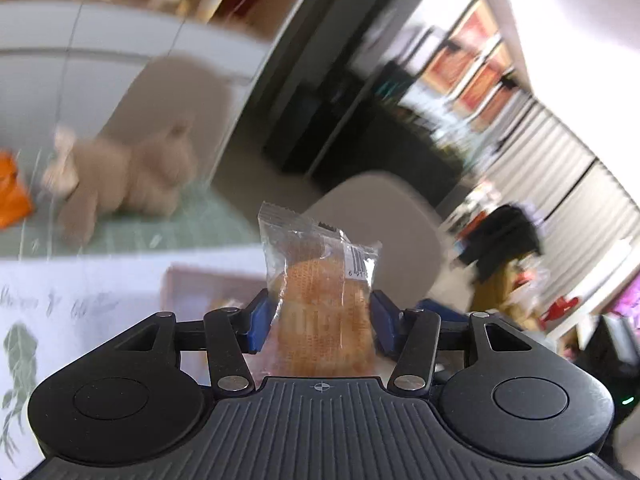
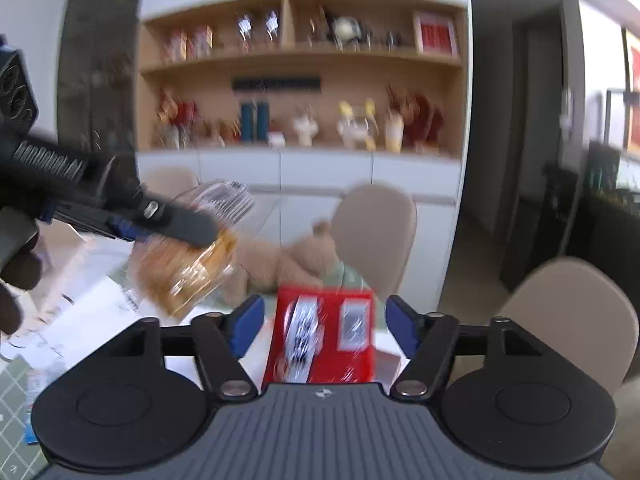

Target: Organize snacks

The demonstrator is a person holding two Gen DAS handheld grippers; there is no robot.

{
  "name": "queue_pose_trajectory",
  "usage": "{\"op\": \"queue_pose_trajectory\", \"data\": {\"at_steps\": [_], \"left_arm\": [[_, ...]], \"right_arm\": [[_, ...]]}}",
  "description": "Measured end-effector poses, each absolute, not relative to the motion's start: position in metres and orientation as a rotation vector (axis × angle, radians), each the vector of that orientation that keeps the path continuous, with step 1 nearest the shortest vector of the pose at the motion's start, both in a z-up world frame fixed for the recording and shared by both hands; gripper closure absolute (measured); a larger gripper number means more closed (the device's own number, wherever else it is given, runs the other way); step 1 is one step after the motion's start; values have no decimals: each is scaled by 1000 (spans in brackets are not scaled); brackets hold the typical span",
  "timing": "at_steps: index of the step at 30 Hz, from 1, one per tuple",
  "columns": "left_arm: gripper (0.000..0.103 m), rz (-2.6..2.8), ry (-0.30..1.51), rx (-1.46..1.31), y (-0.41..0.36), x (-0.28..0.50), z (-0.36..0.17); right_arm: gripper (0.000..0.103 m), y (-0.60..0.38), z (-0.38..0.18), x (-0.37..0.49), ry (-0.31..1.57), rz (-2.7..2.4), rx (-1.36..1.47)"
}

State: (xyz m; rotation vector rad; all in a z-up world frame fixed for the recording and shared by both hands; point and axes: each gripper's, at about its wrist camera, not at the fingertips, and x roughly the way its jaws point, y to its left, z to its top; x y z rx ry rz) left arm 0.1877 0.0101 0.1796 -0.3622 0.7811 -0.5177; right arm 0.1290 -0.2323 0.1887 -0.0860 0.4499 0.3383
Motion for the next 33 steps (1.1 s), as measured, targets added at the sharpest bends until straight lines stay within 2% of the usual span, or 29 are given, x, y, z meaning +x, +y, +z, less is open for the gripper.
{"op": "queue_pose_trajectory", "data": {"at_steps": [4, 8, 16, 20, 26, 29, 33], "left_arm": [[47, -485, 856, -411, 32, 179, 117], [47, -325, 919, -479, 86, 148, 67], [47, 135, 866, -503, 208, 41, 46], [47, 315, 838, -619, 253, -2, 39], [47, 312, 863, -700, 256, -12, 12], [47, 269, 859, -646, 244, -4, 16], [55, 153, 909, -543, 218, 18, 20]], "right_arm": [[33, -234, 149, 150, 590, 322, -54], [33, -232, 103, 140, 699, 331, -64], [32, -203, 53, 105, 815, 452, -142], [31, -175, 45, 95, 841, 568, -129], [29, -116, 38, 88, 826, 769, -181], [23, -92, 29, 91, 807, 792, -206], [19, -75, 15, 92, 801, 777, -264]]}}
